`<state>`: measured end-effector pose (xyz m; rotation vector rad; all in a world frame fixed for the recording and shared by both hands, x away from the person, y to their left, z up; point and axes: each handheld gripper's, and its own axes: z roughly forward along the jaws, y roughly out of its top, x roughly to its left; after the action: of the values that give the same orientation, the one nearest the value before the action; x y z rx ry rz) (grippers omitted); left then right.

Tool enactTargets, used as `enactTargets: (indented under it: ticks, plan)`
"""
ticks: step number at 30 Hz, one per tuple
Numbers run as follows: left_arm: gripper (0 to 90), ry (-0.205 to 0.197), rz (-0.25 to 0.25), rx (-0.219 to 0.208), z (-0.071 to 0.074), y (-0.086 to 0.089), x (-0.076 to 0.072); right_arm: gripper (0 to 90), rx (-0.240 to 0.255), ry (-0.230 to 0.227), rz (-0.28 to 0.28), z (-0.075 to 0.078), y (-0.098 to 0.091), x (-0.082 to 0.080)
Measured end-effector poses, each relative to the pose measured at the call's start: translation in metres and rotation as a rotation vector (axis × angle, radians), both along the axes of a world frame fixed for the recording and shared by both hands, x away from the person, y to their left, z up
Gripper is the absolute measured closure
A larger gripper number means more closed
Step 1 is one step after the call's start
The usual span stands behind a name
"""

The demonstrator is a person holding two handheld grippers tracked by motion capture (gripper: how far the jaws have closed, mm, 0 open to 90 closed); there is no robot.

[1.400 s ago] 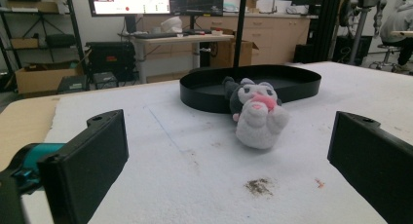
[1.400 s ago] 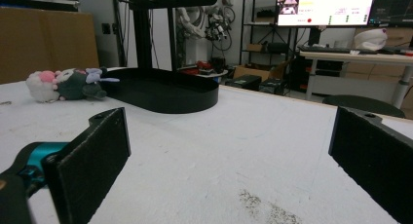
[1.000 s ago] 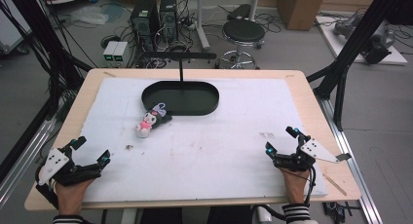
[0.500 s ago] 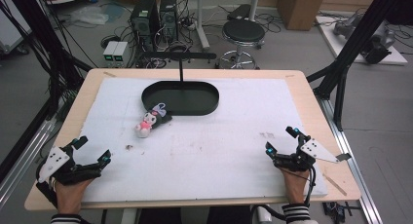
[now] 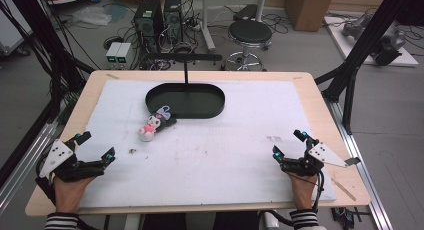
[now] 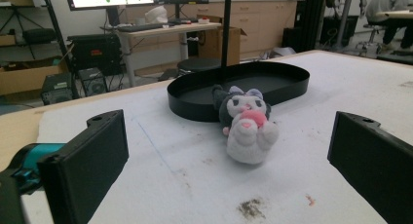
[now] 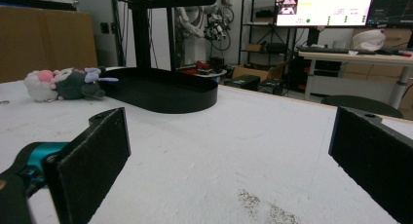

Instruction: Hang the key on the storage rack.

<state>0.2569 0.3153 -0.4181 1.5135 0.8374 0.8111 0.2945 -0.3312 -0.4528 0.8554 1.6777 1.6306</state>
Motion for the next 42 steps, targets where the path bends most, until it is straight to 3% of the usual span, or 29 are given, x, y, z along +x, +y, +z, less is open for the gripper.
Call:
enactTargets:
  ticks: [7,12,27,42]
  plan:
    - [1.7,-0.004,-0.037,0.024,0.022,-0.004,0.011,0.4,-0.002,0.0,-0.001,0.0,0.0,0.0]
    - [1.7,0.017,-0.079,0.045,0.035,-0.007,0.02,0.5,-0.002,0.0,-0.001,0.0,0.0,0.0]
    - [1.7,0.156,-0.109,0.128,0.067,-0.021,0.049,0.5,0.0,0.005,-0.004,0.0,0.0,0.0]
    - [1.7,0.266,-0.158,0.22,0.083,-0.043,0.079,0.5,0.004,0.007,-0.005,0.0,0.0,-0.001]
